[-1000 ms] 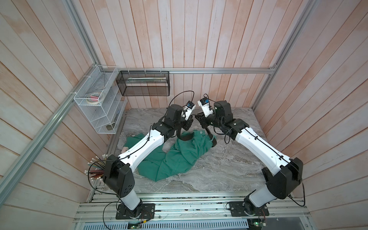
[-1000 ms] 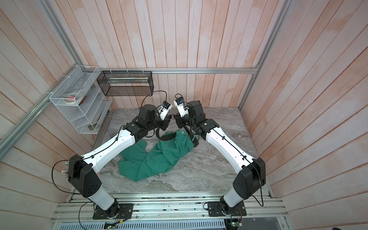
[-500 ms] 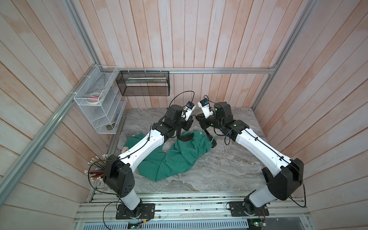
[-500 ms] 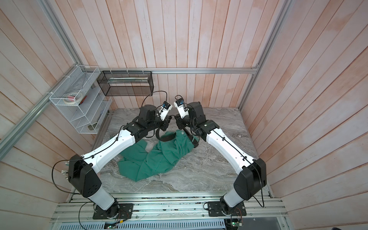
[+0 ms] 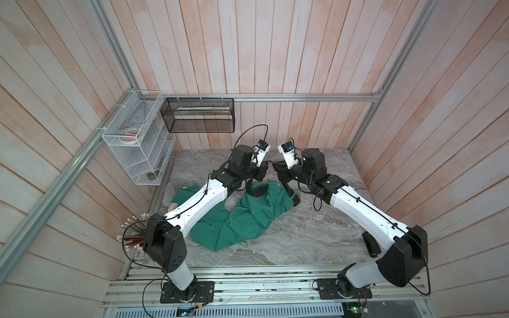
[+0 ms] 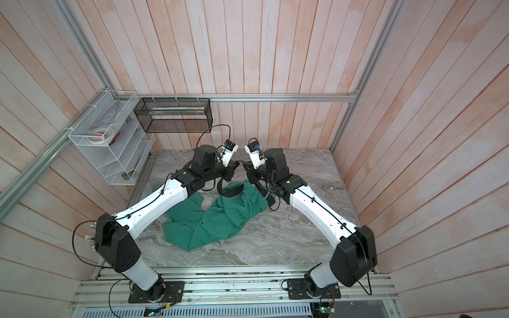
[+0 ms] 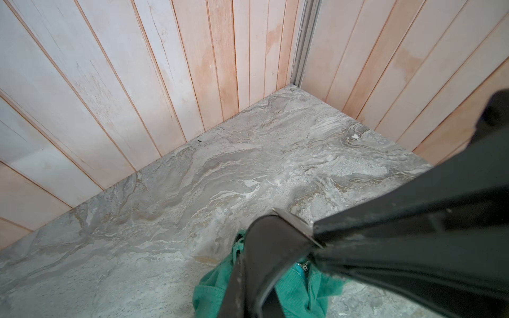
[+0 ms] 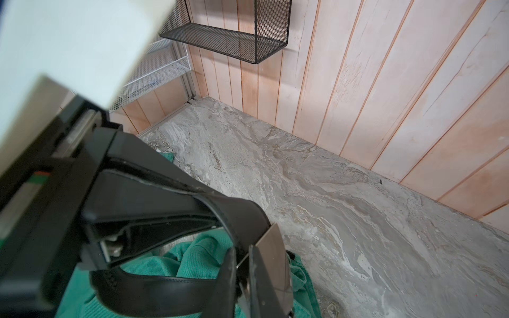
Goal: Remove the belt from the trousers
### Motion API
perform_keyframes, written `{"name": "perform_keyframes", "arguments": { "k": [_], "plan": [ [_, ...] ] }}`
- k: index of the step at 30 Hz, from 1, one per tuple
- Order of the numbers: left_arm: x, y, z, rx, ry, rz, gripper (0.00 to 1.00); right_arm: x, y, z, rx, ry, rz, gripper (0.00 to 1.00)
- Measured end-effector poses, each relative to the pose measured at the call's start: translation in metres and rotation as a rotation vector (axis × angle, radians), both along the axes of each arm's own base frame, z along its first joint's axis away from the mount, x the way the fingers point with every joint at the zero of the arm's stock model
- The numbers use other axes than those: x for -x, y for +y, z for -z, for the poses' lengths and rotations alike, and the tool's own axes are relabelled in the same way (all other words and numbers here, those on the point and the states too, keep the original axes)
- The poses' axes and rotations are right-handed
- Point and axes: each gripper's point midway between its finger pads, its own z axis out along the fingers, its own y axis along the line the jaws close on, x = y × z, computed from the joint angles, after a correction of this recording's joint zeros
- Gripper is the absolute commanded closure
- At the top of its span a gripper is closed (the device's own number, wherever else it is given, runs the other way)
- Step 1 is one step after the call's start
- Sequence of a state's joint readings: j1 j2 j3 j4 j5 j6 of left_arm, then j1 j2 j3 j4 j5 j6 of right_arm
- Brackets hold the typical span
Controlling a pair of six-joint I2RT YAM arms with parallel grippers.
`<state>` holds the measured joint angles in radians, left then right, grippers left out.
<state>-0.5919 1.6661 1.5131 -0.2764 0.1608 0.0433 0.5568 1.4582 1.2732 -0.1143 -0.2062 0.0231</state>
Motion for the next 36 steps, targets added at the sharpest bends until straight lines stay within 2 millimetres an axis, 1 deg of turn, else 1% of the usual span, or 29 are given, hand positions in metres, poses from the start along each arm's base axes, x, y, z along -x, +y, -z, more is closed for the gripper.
{"name": "perform_keyframes", "arguments": {
  "k": [4,6,8,12,14,15,16,18,21,24,26,28,29,31,33,36],
  "plan": [
    [0.001,-0.001,-0.001,0.034,0.028,0.01,1.0,0.003,-0.004,0.004,-0.032,-0.004,-0.01,0.85],
    [0.002,-0.002,-0.001,0.048,0.038,0.01,1.0,0.004,-0.006,0.007,-0.046,0.0,-0.015,0.82],
    [-0.004,0.002,-0.007,0.068,0.027,-0.007,1.0,0.003,-0.013,0.02,-0.032,0.036,0.005,0.77],
    [-0.015,0.007,-0.03,0.121,-0.029,-0.029,1.0,-0.002,-0.026,0.055,0.025,0.134,0.051,0.71],
    [-0.017,0.007,-0.04,0.138,-0.052,-0.03,1.0,-0.002,-0.03,0.063,0.043,0.164,0.064,0.7],
    [-0.017,0.007,-0.043,0.145,-0.058,-0.03,1.0,-0.002,-0.031,0.063,0.049,0.172,0.069,0.7],
    [-0.018,0.006,-0.045,0.148,-0.063,-0.029,1.0,-0.002,-0.032,0.06,0.048,0.175,0.074,0.7],
    [-0.018,0.006,-0.047,0.152,-0.065,-0.031,1.0,-0.007,-0.032,0.042,0.036,0.153,0.089,0.68],
    [-0.018,0.007,-0.049,0.156,-0.066,-0.037,1.0,-0.014,-0.029,0.005,0.01,0.086,0.112,0.63],
    [-0.018,0.005,-0.05,0.157,-0.067,-0.035,1.0,-0.016,-0.022,-0.035,-0.023,0.004,0.122,0.57],
    [-0.017,0.003,-0.046,0.151,-0.057,-0.03,1.0,-0.016,-0.017,-0.057,-0.042,-0.037,0.122,0.54],
    [-0.016,0.001,-0.043,0.146,-0.048,-0.027,1.0,-0.017,-0.011,-0.071,-0.051,-0.067,0.12,0.52],
    [-0.016,0.0,-0.041,0.143,-0.044,-0.025,1.0,-0.018,-0.007,-0.076,-0.051,-0.078,0.118,0.52],
    [-0.016,-0.001,-0.039,0.141,-0.04,-0.024,1.0,-0.019,0.0,-0.077,-0.04,-0.088,0.11,0.52],
    [-0.016,-0.001,-0.038,0.139,-0.037,-0.024,1.0,-0.02,0.006,-0.069,-0.019,-0.078,0.102,0.52],
    [-0.016,-0.001,-0.038,0.139,-0.036,-0.025,1.0,-0.022,0.01,-0.053,0.021,-0.049,0.097,0.51]
  ]
}}
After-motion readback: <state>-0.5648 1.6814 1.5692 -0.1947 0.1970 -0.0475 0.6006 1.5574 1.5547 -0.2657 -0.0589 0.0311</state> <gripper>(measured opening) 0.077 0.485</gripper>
